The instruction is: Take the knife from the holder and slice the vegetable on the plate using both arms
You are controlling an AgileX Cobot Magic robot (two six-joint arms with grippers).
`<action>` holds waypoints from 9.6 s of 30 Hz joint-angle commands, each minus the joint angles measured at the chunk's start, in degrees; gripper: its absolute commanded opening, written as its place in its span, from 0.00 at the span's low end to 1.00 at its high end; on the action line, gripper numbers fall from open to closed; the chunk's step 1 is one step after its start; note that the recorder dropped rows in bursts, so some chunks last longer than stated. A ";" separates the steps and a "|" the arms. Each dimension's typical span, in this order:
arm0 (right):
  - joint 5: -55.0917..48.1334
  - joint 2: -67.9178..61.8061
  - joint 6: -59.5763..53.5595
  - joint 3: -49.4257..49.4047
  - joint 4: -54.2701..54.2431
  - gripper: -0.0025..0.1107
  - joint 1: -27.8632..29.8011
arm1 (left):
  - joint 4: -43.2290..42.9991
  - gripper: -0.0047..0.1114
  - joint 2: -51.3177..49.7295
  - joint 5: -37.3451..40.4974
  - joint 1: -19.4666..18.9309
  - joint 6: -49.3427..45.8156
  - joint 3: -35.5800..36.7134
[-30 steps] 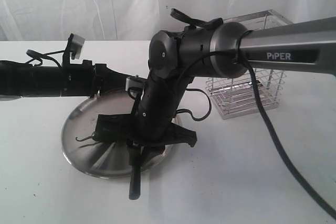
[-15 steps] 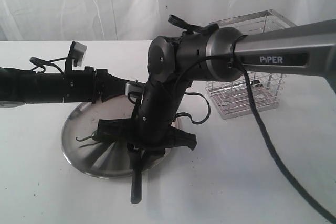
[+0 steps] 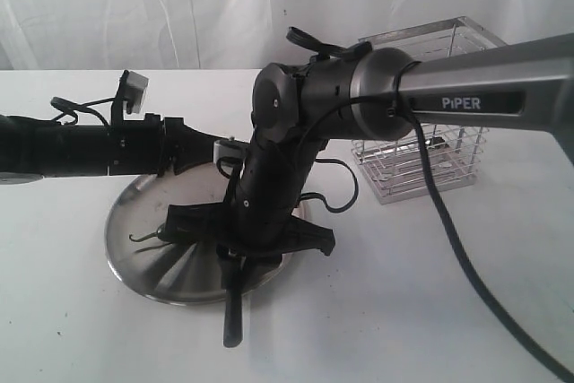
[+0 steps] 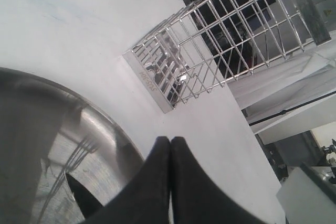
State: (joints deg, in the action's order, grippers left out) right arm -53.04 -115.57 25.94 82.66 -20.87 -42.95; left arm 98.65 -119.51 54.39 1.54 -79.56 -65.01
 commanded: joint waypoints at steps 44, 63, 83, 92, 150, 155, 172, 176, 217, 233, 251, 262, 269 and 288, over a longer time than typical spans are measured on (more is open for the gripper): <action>1.68 0.10 -2.79 3.36 0.70 0.02 -0.98 | -2.32 0.04 0.14 -11.49 7.71 -2.92 0.27; 0.01 -1.12 -5.82 3.36 -2.77 0.02 -1.71 | -0.54 0.04 0.26 -7.52 7.71 -3.32 0.27; -0.69 -3.72 -6.52 3.51 -3.24 0.02 -2.14 | -0.94 0.04 0.15 -6.08 4.43 -7.42 0.27; -1.24 -3.31 -4.67 3.51 -1.41 0.02 -2.14 | -6.61 0.04 0.15 -11.04 4.43 -5.26 0.27; -9.89 0.71 -1.31 8.15 9.78 0.02 -1.35 | 1.30 0.04 0.15 0.55 3.84 -11.33 -0.33; -10.24 1.13 -1.31 8.15 10.52 0.02 -1.35 | 1.30 0.04 0.15 0.31 3.68 -10.81 -0.33; -10.12 -2.00 -0.21 8.04 7.72 0.02 -1.35 | 1.13 0.04 0.15 0.20 3.68 -10.39 -0.33; -11.86 -3.88 -0.21 8.04 7.57 0.02 -1.35 | 1.00 0.04 0.15 0.20 3.68 -10.39 -0.33; -7.15 -3.90 -1.82 8.04 5.21 0.02 -1.64 | -1.04 0.04 0.07 -9.36 7.78 -8.91 -0.28; -4.50 -2.34 -1.58 8.04 3.85 0.02 -1.64 | 1.30 0.04 0.07 0.67 -2.06 -7.82 -0.32; -6.84 -2.84 0.62 8.04 2.35 0.02 -1.64 | -2.38 0.04 -3.95 0.63 -1.72 -8.66 -0.32; -8.01 -3.97 0.62 8.04 2.51 0.02 -1.64 | 0.24 0.04 -5.04 3.58 0.46 -9.14 -0.32; -7.37 -3.97 1.11 8.04 4.47 0.02 -1.64 | 0.04 0.04 -5.04 3.08 1.24 -9.14 -0.32; -6.93 -3.55 1.44 8.04 6.39 0.02 -1.64 | 0.04 0.04 -5.04 1.90 1.24 -9.14 -0.32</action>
State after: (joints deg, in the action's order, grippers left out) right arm -59.34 -119.59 27.06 90.68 -15.08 -44.56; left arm 98.33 -124.68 56.32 2.63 -88.28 -65.21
